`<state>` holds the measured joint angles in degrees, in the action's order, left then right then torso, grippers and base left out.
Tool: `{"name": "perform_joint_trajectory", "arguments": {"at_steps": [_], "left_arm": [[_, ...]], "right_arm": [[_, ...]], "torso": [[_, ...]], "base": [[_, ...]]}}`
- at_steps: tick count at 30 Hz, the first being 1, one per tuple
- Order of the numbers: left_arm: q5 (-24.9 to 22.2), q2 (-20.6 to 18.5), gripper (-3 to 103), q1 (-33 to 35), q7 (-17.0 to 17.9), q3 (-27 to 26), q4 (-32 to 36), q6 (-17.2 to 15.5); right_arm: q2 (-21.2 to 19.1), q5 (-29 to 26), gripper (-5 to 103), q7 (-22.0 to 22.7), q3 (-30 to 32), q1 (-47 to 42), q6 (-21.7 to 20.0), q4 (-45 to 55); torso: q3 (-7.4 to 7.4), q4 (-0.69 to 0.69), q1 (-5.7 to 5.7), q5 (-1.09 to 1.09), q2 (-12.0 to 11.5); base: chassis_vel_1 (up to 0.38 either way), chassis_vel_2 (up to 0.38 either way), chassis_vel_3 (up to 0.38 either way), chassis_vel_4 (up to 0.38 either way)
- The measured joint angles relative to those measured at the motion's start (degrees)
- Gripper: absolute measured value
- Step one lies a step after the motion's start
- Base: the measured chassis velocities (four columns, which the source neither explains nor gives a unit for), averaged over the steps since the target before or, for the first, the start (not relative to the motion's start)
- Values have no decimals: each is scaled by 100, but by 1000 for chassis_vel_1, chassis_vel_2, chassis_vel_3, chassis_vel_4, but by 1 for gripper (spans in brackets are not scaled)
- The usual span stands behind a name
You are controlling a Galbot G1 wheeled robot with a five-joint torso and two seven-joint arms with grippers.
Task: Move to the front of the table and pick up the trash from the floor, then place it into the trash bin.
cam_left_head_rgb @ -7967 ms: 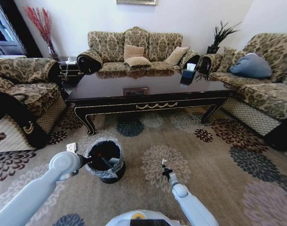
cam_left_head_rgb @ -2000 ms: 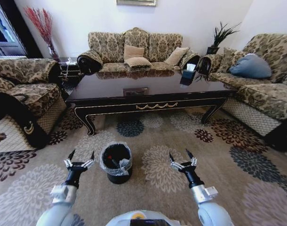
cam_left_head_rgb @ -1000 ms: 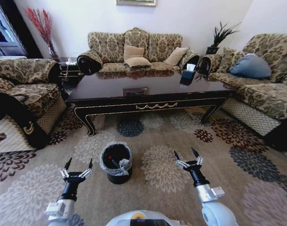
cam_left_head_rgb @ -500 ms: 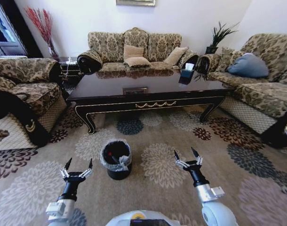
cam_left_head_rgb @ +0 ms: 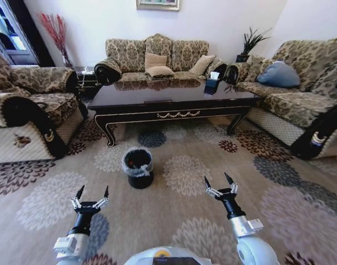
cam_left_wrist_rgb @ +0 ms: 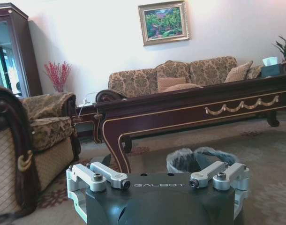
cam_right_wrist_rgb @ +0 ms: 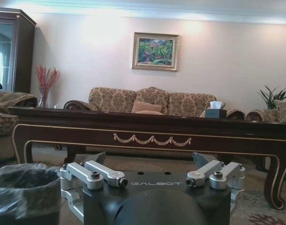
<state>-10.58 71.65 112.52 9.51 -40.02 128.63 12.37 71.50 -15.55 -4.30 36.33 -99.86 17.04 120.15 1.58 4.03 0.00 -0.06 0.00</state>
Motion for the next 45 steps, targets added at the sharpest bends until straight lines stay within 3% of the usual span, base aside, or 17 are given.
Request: {"name": "perform_joint_trajectory", "arguments": {"at_steps": [3, 6, 40, 45], "left_arm": [[0, 0, 100, 0, 0, 0, 0, -1], [0, 0, 100, 0, 0, 0, 0, 0], [-1, -1, 100, -1, 1, 0, 1, 1], [-1, 0, 100, 1, 0, 1, 1, 0]], "right_arm": [[0, 0, 100, 1, -1, 0, 0, 0], [0, 0, 100, 2, -1, -1, 0, 0], [0, 0, 100, 3, -1, 1, 1, -2], [-1, 1, 100, 3, -1, -7, 1, -2]], "torso": [[1, 0, 1, 10, 0], [-1, 0, 0, 3, 0], [-2, 0, 0, 6, 0], [51, 2, -1, 7, 55]], "base": [[375, -378, -375, 385], [357, -375, -342, 374], [351, -351, -355, 356], [263, -260, -254, 250]]}}
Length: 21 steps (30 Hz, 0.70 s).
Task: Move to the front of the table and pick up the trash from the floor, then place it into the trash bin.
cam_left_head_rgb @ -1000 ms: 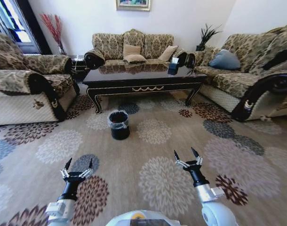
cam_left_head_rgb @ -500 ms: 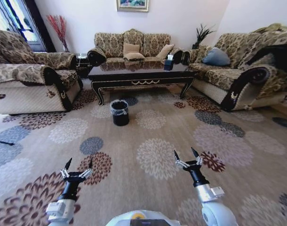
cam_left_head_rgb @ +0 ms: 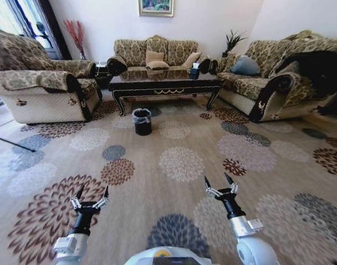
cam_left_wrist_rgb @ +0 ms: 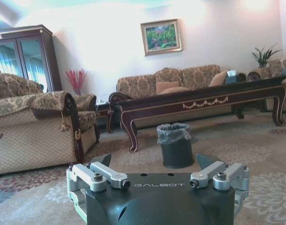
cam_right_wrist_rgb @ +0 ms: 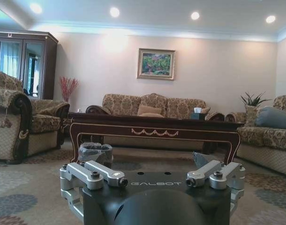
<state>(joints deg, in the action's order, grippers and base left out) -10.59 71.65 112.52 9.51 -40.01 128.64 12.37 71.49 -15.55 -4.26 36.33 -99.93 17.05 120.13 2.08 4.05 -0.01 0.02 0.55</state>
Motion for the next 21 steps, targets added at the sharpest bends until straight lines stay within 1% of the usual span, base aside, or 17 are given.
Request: {"name": "perform_joint_trajectory", "arguments": {"at_steps": [1, 4, 6, 8, 13, 15, 18, 20, 21], "left_arm": [[0, 0, 100, 0, 0, 0, 0, 0], [0, -1, 100, -2, 0, 0, 0, 0], [0, -1, 100, -3, 0, 0, 0, 0], [0, -1, 100, -3, 0, 0, 0, 0], [0, -1, 100, -3, 0, 0, 0, 0], [0, -1, 100, -2, 0, 0, 0, 0], [0, -1, 100, -2, 0, 0, 0, -1], [0, -1, 100, -2, 0, 0, 0, 0], [0, -1, 100, -2, 0, 0, 0, -1]], "right_arm": [[0, 0, 100, 0, 0, 0, 0, 0], [0, 0, 100, 0, 0, 2, 0, 0], [0, 0, 100, 0, 0, 8, 0, 0], [0, 0, 100, 0, 0, 11, 0, 0], [0, 0, 100, 0, 0, 9, 0, 0], [0, 0, 100, 0, 0, 9, 0, 0], [0, 0, 100, 0, 0, 8, 0, 0], [0, 0, 100, 0, 0, 8, 0, 0], [0, 0, 100, 0, 0, 8, 0, 0]], "torso": [[20, 0, 1, -3, 21], [77, 0, 2, -4, 75], [136, 0, 5, 0, 132], [159, -1, 7, -1, 156], [295, -1, 18, -2, 311], [302, -1, 19, -2, 320], [385, 0, 48, -2, 427], [401, -1, 50, -2, 444], [442, 0, 56, -1, 490]], "base": [[68, -87, -145, 132], [48, -53, -49, -6], [-25, 28, 48, -53], [-57, 51, 64, -47], [-23, 14, 22, -13], [0, 0, 0, 0], [0, 0, 0, 0], [0, 0, 0, 0], [0, 0, 0, 0]]}}
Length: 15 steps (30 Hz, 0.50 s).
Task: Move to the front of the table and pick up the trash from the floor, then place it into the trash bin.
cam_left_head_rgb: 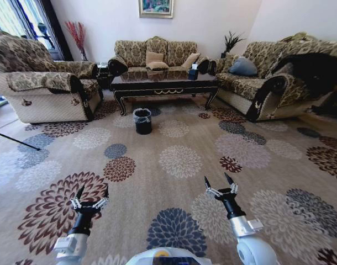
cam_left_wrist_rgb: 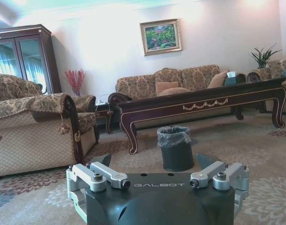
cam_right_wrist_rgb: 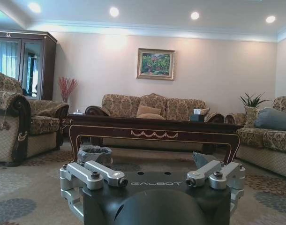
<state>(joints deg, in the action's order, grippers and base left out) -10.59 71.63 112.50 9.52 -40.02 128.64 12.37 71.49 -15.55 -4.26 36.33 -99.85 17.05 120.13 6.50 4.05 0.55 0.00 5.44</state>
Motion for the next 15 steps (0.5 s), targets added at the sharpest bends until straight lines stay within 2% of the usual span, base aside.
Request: {"name": "perform_joint_trajectory", "arguments": {"at_steps": [7, 15], "left_arm": [[0, 0, 100, 0, 0, 0, 0, 0], [0, 0, 100, 0, 0, 0, 0, 0]], "right_arm": [[0, 0, 100, 0, 0, -4, 0, 0], [0, 0, 100, 0, 0, 2, 0, 0]], "torso": [[140, 0, 31, 0, 176], [230, -1, 63, -1, 291]], "base": [[-19, 13, 13, -20], [-77, 83, 95, -83]]}}
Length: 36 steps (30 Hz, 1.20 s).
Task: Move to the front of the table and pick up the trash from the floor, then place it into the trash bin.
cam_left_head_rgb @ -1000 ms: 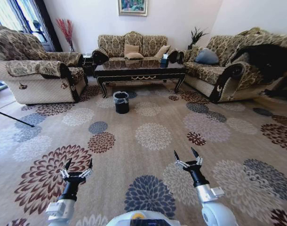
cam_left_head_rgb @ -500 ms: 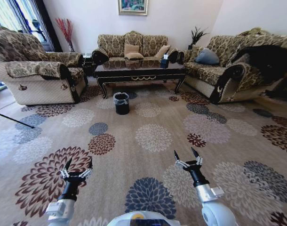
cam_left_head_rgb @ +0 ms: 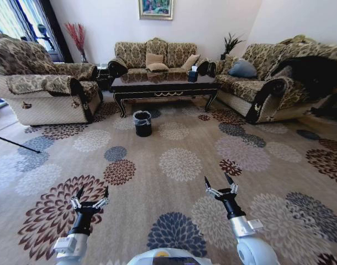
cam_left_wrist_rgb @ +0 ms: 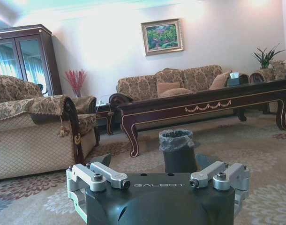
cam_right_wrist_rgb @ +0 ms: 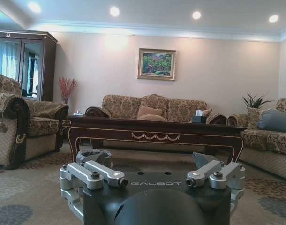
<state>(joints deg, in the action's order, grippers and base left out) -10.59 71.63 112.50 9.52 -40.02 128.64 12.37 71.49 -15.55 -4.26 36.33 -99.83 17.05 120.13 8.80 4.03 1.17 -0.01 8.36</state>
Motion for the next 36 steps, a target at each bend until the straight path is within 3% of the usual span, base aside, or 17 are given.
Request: {"name": "perform_joint_trajectory", "arguments": {"at_steps": [36], "left_arm": [[0, 0, 100, 0, 0, 0, 0, 0]], "right_arm": [[0, 0, 100, 0, 0, -3, 0, 0]], "torso": [[556, 1, 198, 1, 767]], "base": [[-3, 1, 7, -1]]}}
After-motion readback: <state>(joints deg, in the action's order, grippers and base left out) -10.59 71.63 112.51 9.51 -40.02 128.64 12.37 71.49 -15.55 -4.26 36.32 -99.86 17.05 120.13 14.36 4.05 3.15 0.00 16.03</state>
